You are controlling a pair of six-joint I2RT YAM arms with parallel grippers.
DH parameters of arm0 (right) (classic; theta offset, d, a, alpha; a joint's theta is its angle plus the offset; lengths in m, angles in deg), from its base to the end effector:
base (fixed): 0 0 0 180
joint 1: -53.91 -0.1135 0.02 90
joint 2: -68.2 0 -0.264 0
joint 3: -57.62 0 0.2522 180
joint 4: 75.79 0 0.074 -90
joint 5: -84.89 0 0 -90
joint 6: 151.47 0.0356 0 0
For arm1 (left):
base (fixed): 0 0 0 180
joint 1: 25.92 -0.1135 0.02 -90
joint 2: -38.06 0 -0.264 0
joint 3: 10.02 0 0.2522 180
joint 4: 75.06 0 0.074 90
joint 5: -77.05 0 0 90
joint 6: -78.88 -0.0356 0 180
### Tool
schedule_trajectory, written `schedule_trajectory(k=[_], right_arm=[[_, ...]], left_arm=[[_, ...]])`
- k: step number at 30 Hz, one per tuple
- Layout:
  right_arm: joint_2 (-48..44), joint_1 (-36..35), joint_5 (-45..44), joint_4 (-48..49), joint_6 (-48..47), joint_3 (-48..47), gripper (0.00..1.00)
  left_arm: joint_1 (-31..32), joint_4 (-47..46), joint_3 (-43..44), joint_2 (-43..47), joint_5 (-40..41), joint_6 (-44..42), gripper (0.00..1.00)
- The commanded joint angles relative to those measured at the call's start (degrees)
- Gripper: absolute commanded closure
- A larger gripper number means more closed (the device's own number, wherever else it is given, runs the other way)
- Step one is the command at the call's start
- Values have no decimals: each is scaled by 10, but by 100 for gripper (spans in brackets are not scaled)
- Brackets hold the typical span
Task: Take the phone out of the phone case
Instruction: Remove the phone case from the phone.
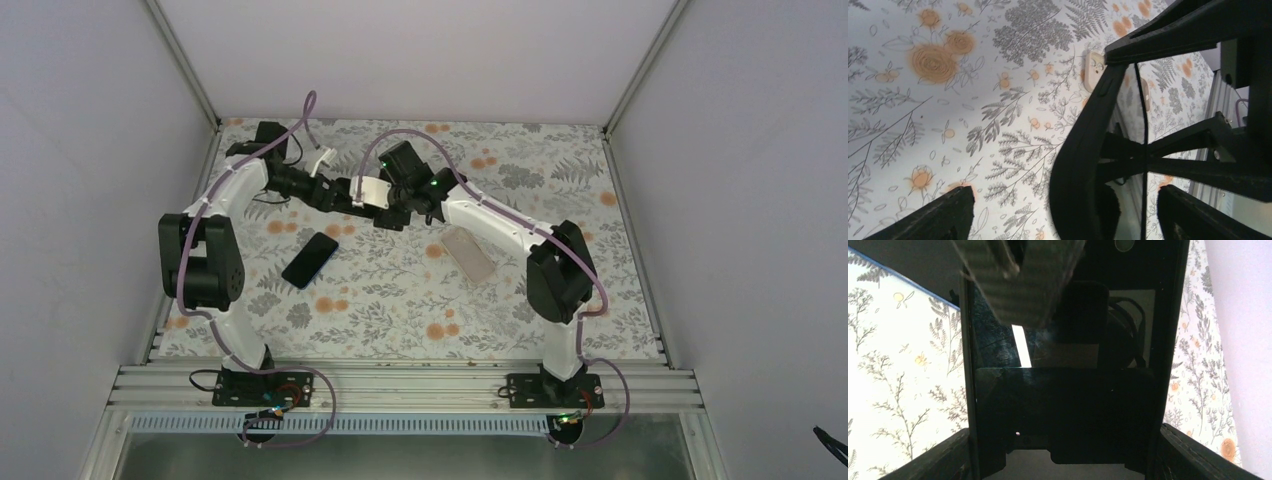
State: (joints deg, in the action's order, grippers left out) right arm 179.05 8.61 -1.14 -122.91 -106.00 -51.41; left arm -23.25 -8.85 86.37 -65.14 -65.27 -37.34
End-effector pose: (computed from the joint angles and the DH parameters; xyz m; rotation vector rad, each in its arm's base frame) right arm 0.3063 0.3130 0.2696 -1.7338 1.6944 0.0901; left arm 0.3570 -0.0449 0.2490 0.7873 2.3343 -1.1066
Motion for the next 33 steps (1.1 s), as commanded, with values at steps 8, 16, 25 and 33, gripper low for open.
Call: schedule_trajectory(k=[8,16,25,33], right_arm=[[33,-1,-25,57,21,-43,39],[27,0,-36,65,32,-39,33],[-74,66,160,-53,-3,0,2],[-173,227,423,-92,-50,79,5]], left_arm=[[7,52,42,-25,-49,-31,54],[8,71,54,-23,-44,-55,97],[25,66,77,33,-26,-117,98],[95,-49,16,161,43,-161,98]])
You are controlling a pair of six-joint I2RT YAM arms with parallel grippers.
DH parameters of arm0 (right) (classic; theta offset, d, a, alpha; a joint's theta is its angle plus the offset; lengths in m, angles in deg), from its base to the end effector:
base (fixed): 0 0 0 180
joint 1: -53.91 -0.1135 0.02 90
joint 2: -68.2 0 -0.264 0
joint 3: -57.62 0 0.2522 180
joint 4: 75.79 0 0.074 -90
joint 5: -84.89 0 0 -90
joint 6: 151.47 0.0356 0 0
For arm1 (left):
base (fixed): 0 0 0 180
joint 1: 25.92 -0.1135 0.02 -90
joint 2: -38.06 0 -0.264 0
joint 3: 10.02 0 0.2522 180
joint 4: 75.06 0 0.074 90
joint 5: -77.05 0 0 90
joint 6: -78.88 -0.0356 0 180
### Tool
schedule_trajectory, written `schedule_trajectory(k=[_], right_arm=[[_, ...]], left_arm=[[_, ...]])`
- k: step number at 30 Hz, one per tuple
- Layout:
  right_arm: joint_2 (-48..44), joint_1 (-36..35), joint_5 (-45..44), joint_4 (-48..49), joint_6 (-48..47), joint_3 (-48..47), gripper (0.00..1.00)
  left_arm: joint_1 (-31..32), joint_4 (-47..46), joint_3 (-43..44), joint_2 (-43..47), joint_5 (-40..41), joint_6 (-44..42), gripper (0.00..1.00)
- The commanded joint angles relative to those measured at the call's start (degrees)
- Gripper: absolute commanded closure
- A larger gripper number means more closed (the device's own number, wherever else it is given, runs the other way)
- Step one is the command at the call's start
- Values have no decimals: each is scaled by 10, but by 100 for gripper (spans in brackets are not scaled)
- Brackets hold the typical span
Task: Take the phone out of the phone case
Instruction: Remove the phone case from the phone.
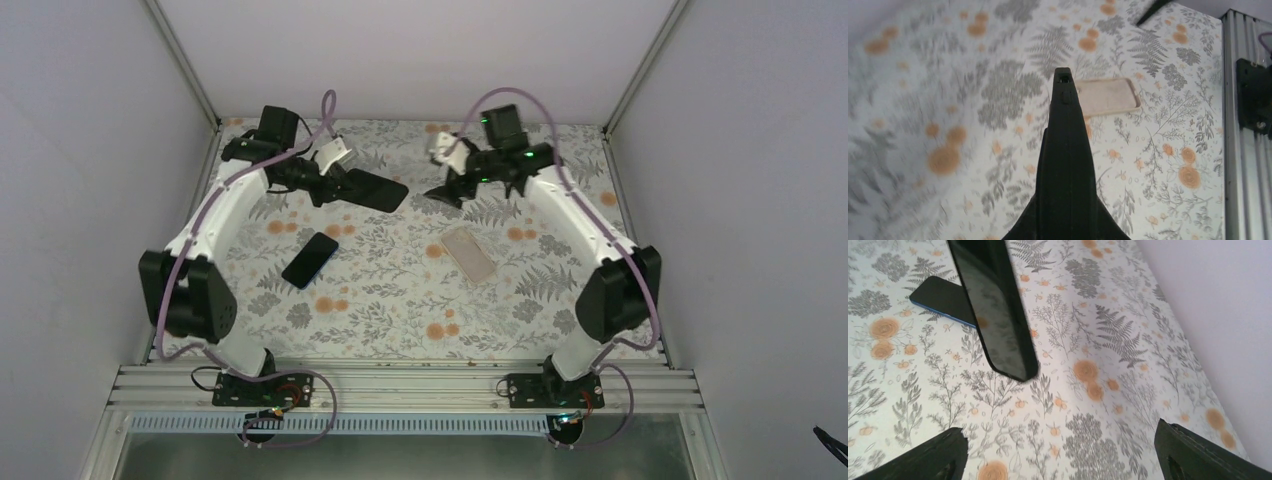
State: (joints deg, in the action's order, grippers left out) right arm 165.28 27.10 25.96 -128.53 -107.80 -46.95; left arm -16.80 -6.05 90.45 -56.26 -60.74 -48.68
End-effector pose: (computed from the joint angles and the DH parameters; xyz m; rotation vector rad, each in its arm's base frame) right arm 0.3274 0.1861 0.3342 -1.5475 1.6538 0.4594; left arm 0.3269 -0.0792 0.3166 1.1636 2.0614 -0.8713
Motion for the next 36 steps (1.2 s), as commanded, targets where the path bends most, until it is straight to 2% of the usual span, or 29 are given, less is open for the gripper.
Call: schedule_trajectory(k=[1,8,14,36], right_arm=[[-42,48,155,-34,-39,45,6],[-84,64,171,17,-29,106,9],[-81,65,161,43,-15,120,15],[-29,66,111,72,15,96,19]], left_arm=[[37,-90,-39,86,-5,-50,98],[75,-121,-71,109,-10,-56,98],[90,-135,-77,115,-5,-43,98],[103,-141,-77,128,-4,-32,98]])
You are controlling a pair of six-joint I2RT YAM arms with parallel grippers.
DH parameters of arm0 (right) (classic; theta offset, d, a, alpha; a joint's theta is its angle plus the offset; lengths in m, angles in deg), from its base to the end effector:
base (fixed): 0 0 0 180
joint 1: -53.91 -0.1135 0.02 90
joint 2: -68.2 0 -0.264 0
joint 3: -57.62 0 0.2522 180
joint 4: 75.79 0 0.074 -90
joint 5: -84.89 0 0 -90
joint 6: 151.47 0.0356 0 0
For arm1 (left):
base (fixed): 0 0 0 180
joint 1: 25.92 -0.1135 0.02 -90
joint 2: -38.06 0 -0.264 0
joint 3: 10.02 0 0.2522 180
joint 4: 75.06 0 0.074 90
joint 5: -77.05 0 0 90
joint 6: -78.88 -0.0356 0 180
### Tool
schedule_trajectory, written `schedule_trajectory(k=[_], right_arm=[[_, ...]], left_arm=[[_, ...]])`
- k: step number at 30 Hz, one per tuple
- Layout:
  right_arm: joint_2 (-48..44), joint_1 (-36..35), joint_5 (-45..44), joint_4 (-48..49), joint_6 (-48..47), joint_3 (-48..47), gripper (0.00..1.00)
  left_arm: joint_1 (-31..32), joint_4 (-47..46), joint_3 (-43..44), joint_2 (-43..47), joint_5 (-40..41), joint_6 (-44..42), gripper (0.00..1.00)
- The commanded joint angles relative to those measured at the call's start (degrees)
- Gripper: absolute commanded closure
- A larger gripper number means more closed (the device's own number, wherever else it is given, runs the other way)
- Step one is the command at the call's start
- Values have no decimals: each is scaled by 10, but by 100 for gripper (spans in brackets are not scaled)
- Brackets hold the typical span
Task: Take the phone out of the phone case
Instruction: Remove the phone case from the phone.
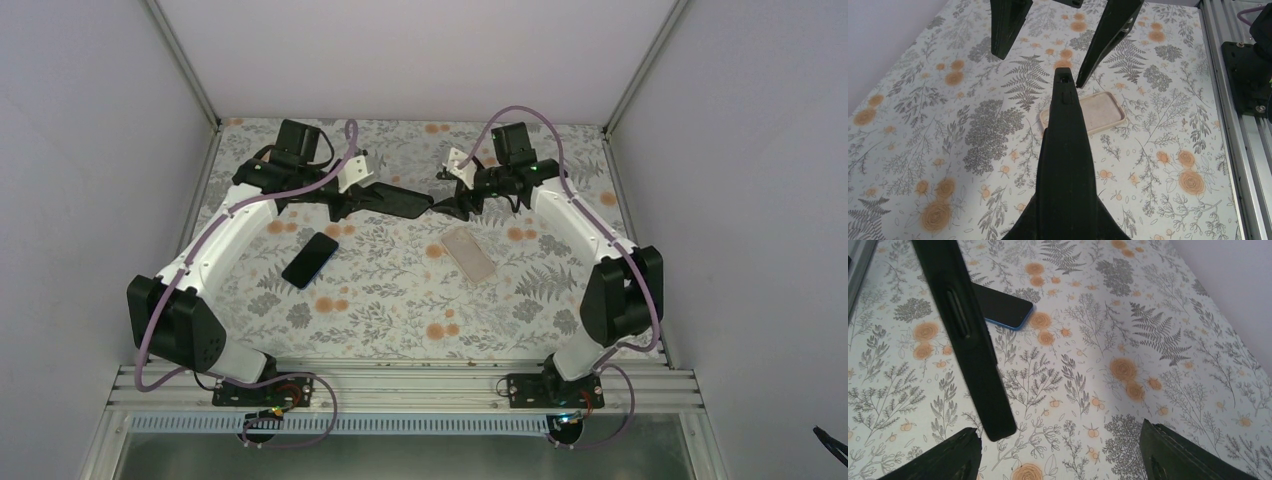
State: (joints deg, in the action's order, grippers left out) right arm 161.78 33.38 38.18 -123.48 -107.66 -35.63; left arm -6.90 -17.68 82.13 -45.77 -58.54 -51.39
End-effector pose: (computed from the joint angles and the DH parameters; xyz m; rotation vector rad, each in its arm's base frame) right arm 0.3244 0.1475 0.3013 -1.4856 1.6490 0.6621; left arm 0.2810 -0.1238 0.3377 1.3891 1.7425 -0.7578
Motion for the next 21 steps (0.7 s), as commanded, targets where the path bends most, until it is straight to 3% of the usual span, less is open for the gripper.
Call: schedule_trajectory(k=[1,21], right_arm=[[7,4,-17,25,15,-18,19],[85,25,-84,42,19,-129,22]], left_arm=[[4,-24,6,25,-26,-5,98],[17,0,-21,38,-52,-30,98]])
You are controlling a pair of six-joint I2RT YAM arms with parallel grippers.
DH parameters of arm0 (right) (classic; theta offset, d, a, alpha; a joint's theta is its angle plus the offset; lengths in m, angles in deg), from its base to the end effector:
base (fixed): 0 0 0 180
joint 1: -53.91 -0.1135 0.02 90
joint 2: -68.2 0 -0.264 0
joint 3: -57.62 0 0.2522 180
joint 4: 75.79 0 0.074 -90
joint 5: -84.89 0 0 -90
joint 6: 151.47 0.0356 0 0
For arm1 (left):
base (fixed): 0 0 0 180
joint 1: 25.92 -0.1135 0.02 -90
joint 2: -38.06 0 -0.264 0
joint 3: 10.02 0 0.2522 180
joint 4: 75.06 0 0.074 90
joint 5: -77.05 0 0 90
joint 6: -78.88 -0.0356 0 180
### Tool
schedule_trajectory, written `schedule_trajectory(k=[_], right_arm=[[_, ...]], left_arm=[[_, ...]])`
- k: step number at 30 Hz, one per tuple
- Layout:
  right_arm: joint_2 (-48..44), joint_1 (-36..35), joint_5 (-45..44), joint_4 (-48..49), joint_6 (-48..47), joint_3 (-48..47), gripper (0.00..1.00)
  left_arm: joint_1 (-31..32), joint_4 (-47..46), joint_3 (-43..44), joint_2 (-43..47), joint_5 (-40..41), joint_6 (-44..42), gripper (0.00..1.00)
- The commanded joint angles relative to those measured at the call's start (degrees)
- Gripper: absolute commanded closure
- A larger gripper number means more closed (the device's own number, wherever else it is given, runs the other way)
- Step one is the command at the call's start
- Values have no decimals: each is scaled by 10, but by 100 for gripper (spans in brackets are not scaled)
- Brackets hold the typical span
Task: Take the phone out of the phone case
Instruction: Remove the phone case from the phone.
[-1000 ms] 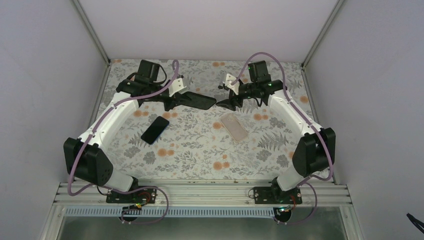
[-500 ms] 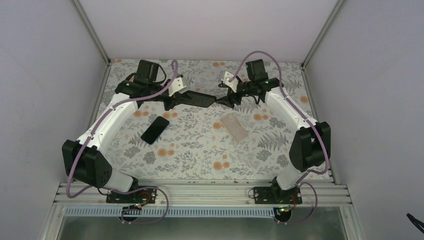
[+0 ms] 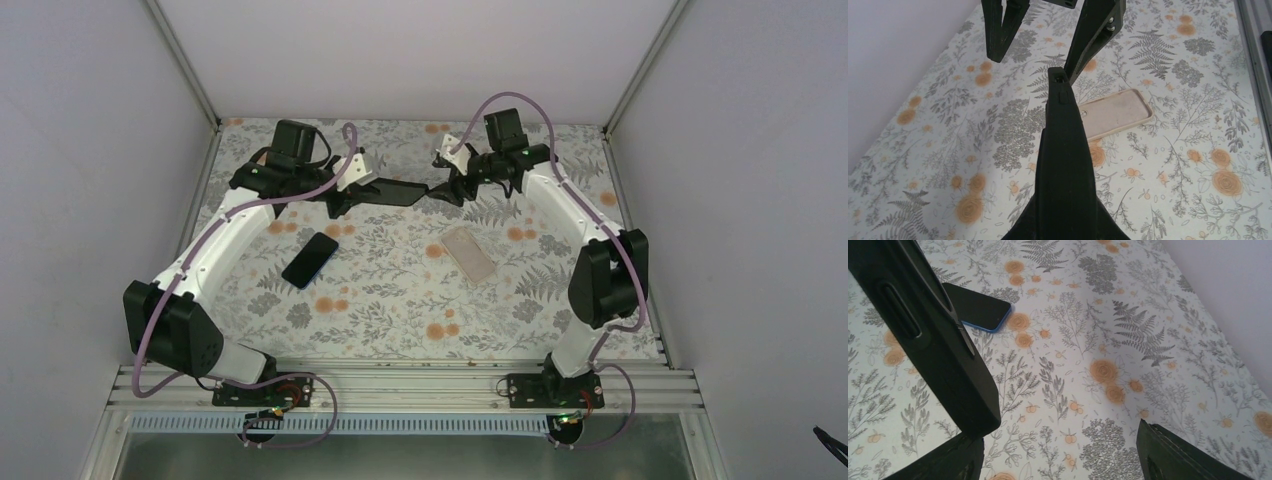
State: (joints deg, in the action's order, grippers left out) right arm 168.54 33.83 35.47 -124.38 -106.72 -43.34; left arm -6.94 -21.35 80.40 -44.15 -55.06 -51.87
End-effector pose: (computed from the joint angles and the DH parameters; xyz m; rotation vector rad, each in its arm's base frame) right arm 0.3557 0.1547 0.3009 -1.4611 1.6958 0.6142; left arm 0.2799 -0.1215 0.3395 1.3802 1.7157 -0.6543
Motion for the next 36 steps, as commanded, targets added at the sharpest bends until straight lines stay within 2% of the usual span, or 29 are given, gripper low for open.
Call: schedule_trajectory(k=[1,15,20,22,25,30,36], right_arm=[[21,21,-59,51,9,-59,22],[61,46,-92,51,-4,-144,23],[66,47,-65,18,-19,-157,23],[40,47,-36,-8,-50,-136,23],[-21,48,3,-21,-87,-54,22],[-101,48,36,-112,-155,25,22],[-148,30,56,-108,-140,94,25]], left_arm=[[17,37,-4,22,-90,-25,98],[27,88,4,12,-121,-61,98],[29,67,8,12,-105,-43,98],[28,64,12,12,-99,-41,98],[28,57,9,15,-94,-38,98],[28,50,3,19,-90,-37,98],[29,44,2,20,-89,-33,98]])
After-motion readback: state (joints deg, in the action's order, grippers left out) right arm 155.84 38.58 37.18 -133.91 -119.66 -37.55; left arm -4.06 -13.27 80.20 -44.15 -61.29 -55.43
